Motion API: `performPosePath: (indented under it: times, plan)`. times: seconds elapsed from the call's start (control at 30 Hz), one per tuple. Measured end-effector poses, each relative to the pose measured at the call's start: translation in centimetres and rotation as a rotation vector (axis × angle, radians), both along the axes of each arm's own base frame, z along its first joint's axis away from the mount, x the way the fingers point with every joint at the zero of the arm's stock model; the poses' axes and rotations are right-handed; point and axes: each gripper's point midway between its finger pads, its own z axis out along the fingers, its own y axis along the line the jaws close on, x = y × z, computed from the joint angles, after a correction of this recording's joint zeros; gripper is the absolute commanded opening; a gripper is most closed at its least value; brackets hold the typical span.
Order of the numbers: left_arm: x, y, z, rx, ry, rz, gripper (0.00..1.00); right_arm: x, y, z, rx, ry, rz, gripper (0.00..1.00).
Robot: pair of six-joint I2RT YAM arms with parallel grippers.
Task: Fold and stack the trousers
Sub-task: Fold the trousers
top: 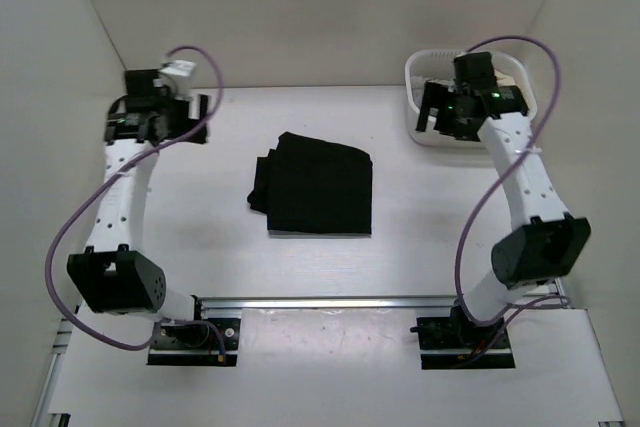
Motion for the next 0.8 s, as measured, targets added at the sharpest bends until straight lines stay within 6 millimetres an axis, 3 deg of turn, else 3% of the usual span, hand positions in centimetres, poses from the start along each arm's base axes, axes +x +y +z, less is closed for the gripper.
performPosePath:
  times: [0.1,0.17,0.27,0.37,0.8]
  plan:
    - [-0.9,10.2,0.6,0.05,-0.014,0.32,1.0,-2.5,-4.2,2.2,-0.083,-0.024,-0.108,0.99]
    - [-3.1,16.7,-1.1,0.065,0.032,0.521,1.0,-4.2,-6.8,2.8,-0.136,-0.025,-0.182,0.99]
    - [-7.1,22.2,-4.3,0.056,0.136,0.708,1.0,-6.5,-9.7,2.9,-0.183,0.001,-0.26,0.99]
    - [-9.1,23.3,-5.7,0.045,0.196,0.759,1.0,-7.6,-11.4,2.9,-0.208,0.014,-0.311,0.99]
    - [-9.3,22.0,-4.2,0.025,0.154,0.719,1.0,-8.9,-11.8,1.5,-0.228,0.058,-0.315,0.99]
